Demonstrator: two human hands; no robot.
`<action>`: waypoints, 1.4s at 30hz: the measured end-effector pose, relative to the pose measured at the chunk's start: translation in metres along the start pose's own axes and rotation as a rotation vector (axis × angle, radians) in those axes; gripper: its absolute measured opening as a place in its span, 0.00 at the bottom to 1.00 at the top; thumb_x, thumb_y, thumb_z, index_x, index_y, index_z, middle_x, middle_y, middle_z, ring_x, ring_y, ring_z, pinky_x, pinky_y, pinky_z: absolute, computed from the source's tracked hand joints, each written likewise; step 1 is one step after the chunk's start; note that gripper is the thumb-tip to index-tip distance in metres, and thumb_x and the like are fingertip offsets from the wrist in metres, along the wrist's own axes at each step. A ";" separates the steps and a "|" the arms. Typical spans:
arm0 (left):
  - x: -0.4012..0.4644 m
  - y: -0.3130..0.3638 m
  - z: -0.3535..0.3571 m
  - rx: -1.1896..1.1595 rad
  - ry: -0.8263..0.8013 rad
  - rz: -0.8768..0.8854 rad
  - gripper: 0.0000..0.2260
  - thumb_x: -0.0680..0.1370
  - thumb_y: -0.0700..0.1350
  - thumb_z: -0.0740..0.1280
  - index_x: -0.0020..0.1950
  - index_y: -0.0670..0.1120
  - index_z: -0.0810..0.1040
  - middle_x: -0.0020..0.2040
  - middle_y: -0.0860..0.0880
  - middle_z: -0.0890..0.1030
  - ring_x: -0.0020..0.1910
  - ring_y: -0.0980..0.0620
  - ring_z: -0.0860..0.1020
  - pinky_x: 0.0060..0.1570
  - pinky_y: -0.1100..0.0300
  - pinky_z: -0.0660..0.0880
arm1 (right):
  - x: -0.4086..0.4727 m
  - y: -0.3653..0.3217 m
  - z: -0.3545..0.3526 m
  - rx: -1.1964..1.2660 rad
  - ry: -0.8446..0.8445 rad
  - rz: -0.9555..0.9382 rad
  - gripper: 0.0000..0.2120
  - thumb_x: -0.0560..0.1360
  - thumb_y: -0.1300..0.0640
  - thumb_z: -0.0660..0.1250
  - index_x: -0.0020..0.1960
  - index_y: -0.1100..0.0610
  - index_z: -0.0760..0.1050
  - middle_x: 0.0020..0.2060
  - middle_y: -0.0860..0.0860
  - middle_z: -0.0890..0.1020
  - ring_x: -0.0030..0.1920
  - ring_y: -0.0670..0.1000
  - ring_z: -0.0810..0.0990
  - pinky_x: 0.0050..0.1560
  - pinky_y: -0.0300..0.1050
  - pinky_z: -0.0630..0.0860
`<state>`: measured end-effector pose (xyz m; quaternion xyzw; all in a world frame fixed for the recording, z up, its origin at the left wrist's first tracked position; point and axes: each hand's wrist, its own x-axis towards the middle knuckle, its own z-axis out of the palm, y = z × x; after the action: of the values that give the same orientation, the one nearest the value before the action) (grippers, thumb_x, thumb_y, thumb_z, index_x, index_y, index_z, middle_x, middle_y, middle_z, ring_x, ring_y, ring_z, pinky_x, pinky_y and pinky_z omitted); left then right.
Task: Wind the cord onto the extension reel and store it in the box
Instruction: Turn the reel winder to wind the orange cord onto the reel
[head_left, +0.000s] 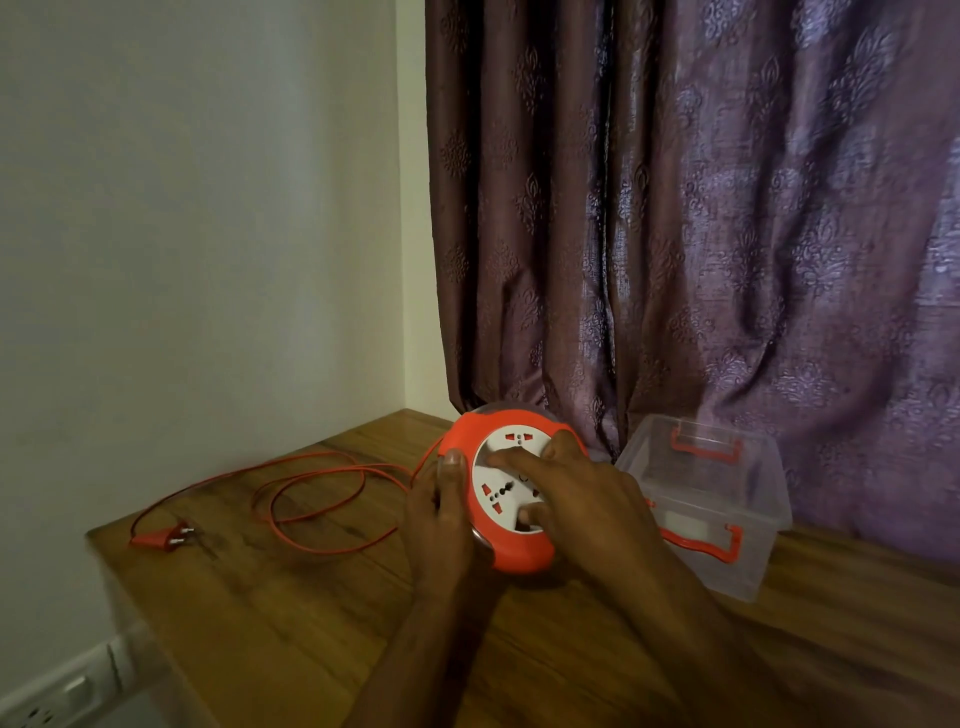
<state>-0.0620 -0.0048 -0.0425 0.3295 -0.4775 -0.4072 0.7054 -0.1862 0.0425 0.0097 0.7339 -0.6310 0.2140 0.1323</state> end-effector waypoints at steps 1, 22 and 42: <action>0.001 0.000 -0.001 -0.026 0.022 -0.014 0.14 0.76 0.60 0.63 0.49 0.55 0.83 0.43 0.50 0.87 0.37 0.54 0.86 0.31 0.65 0.79 | 0.000 0.000 0.001 0.006 0.004 0.005 0.31 0.73 0.46 0.66 0.69 0.31 0.53 0.63 0.50 0.66 0.59 0.56 0.73 0.54 0.52 0.74; -0.001 -0.002 0.000 0.175 0.045 0.119 0.15 0.75 0.64 0.58 0.42 0.59 0.80 0.40 0.55 0.85 0.39 0.59 0.83 0.36 0.63 0.80 | -0.002 -0.016 0.017 0.056 0.108 0.297 0.32 0.73 0.32 0.54 0.73 0.43 0.54 0.66 0.53 0.73 0.61 0.57 0.74 0.57 0.52 0.71; 0.003 0.000 -0.002 0.104 0.080 0.125 0.12 0.76 0.62 0.59 0.46 0.59 0.79 0.41 0.62 0.85 0.39 0.58 0.84 0.33 0.64 0.80 | -0.001 -0.019 -0.013 0.066 0.054 0.185 0.29 0.74 0.34 0.56 0.72 0.39 0.55 0.64 0.50 0.75 0.60 0.58 0.74 0.56 0.52 0.71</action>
<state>-0.0596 -0.0070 -0.0422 0.3512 -0.4891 -0.3237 0.7298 -0.1697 0.0521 0.0218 0.6703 -0.6849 0.2657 0.1049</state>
